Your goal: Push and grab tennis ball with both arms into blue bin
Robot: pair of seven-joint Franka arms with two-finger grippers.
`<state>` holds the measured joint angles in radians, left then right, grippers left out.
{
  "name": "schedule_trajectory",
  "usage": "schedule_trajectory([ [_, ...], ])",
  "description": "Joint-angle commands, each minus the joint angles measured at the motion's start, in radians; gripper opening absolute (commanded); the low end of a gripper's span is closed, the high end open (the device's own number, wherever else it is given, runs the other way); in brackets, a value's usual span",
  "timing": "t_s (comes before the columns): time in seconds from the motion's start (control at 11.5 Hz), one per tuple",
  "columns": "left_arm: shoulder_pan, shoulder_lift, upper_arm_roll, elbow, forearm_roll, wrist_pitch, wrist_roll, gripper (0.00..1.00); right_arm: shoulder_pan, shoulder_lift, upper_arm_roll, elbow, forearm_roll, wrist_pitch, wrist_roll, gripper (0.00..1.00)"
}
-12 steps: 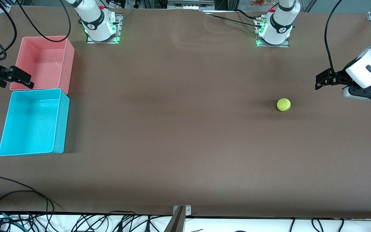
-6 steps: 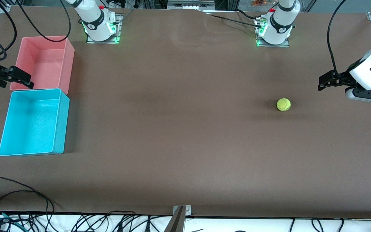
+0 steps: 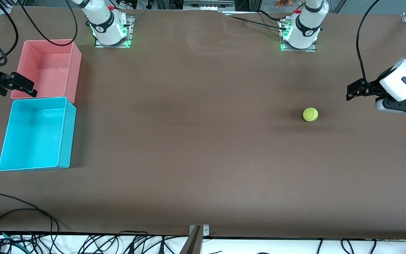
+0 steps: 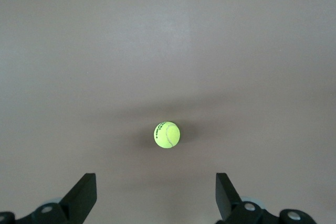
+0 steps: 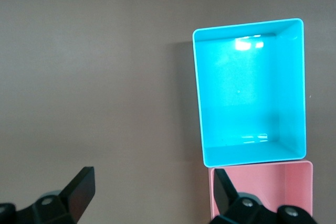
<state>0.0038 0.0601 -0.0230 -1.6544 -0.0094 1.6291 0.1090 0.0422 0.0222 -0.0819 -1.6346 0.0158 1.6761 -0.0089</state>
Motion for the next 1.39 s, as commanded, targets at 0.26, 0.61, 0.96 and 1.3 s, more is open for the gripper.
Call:
schedule_trajectory([
  [0.26, -0.013, 0.015, -0.006, 0.014, 0.016, -0.011, 0.009, 1.00, -0.004, 0.001, 0.004, 0.018, -0.017, -0.013, -0.002, 1.00],
  [0.61, 0.005, 0.015, -0.003, 0.013, 0.016, -0.014, 0.040, 0.48, -0.005, 0.001, 0.004, 0.018, -0.017, -0.015, -0.002, 1.00],
  [0.96, 0.004, 0.017, 0.001, 0.016, 0.022, -0.014, 0.046, 0.68, -0.004, 0.001, 0.004, 0.018, -0.017, -0.015, -0.002, 1.00],
  [1.3, 0.004, 0.017, 0.001, 0.013, 0.023, -0.014, 0.034, 0.94, -0.004, 0.001, 0.004, 0.018, -0.017, -0.015, -0.002, 1.00],
])
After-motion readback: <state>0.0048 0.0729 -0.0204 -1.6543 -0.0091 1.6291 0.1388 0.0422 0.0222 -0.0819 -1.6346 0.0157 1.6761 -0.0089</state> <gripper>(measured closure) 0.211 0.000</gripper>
